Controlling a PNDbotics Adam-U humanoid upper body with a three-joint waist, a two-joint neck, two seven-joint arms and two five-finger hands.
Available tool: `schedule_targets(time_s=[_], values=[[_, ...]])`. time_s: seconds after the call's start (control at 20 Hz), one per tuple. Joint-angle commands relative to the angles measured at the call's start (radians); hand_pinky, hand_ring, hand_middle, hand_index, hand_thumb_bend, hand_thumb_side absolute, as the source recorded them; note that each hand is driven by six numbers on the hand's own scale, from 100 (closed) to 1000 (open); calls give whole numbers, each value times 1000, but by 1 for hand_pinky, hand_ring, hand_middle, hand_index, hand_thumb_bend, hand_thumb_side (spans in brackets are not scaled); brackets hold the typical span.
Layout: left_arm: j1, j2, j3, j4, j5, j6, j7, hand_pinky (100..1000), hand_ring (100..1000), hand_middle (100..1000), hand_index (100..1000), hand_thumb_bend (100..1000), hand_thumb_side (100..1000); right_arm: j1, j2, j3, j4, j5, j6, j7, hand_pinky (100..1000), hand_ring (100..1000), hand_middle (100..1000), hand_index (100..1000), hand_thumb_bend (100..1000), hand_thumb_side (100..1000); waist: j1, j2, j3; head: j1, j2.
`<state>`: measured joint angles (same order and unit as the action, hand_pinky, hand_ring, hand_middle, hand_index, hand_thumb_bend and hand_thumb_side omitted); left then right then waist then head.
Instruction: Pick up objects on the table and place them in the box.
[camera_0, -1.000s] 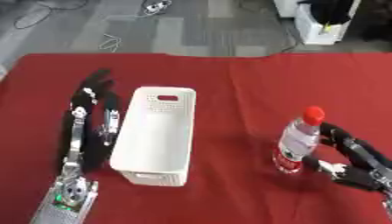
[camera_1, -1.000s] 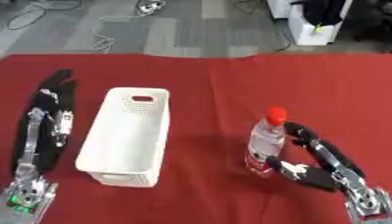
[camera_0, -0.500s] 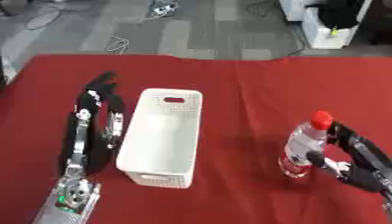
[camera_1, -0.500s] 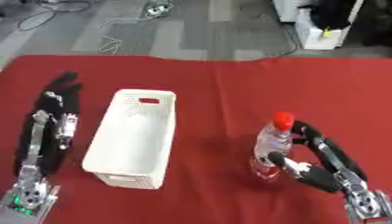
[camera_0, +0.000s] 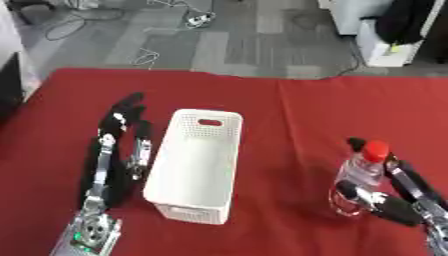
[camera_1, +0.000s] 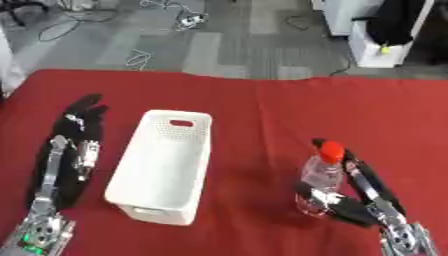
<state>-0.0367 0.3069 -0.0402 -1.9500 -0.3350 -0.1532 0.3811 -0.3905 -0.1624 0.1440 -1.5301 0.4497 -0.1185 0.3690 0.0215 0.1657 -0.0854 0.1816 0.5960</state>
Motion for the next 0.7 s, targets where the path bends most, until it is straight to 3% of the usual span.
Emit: schedule_targets(time_s=[0.05,0.3,0.35,0.4,0.45,0.5,0.55,0.6,0.65,0.7], values=[[-9,6,-1,-14,6,0,-6,834,851,859,941,107,887,-20,7,2,-5,10,-7,-8,881,946,933,966,714,657,1,-9,5,8,-12],[-10,2,-1,-15,6,0,-8,835,851,859,941,105,888,-23,17,-4,-6,-14,-6,-70,776,863,871,902,695,579,4,-5,14,4,-19],[-10,1,0,-15,6,0,-8,835,851,859,941,104,888,-23,20,-7,-9,-28,-8,-97,589,683,729,825,678,504,5,-4,15,2,-19],[-10,0,0,-15,5,0,-8,835,851,859,941,104,888,-22,21,-8,-12,-47,-13,-130,613,710,749,835,681,513,5,-3,16,0,-19],[-9,-1,0,-15,5,0,-9,836,851,859,940,103,889,-22,23,-9,-13,-68,-18,-161,392,467,539,700,651,408,6,-2,17,-3,-19],[-9,-1,0,-15,5,0,-9,836,851,859,941,103,889,-22,23,-7,-11,-87,-23,-187,429,502,568,725,655,423,7,-1,17,-6,-18],[-9,-2,1,-15,4,0,-9,837,851,859,939,102,890,-22,24,-6,-8,-104,-27,-208,273,331,435,599,624,342,8,0,18,-11,-17],[-10,-4,1,-15,3,0,-10,837,851,859,939,102,890,-23,25,-6,-4,-126,-33,-227,283,342,443,606,626,347,10,1,18,-17,-17],[-10,-5,1,-15,3,0,-12,837,852,859,939,100,890,-24,26,-5,-1,-148,-42,-243,217,261,383,554,603,287,13,2,18,-24,-16],[-11,-7,0,-16,2,0,-13,837,852,859,939,100,890,-25,28,-6,1,-173,-55,-257,217,261,383,554,603,287,17,4,18,-33,-17]])
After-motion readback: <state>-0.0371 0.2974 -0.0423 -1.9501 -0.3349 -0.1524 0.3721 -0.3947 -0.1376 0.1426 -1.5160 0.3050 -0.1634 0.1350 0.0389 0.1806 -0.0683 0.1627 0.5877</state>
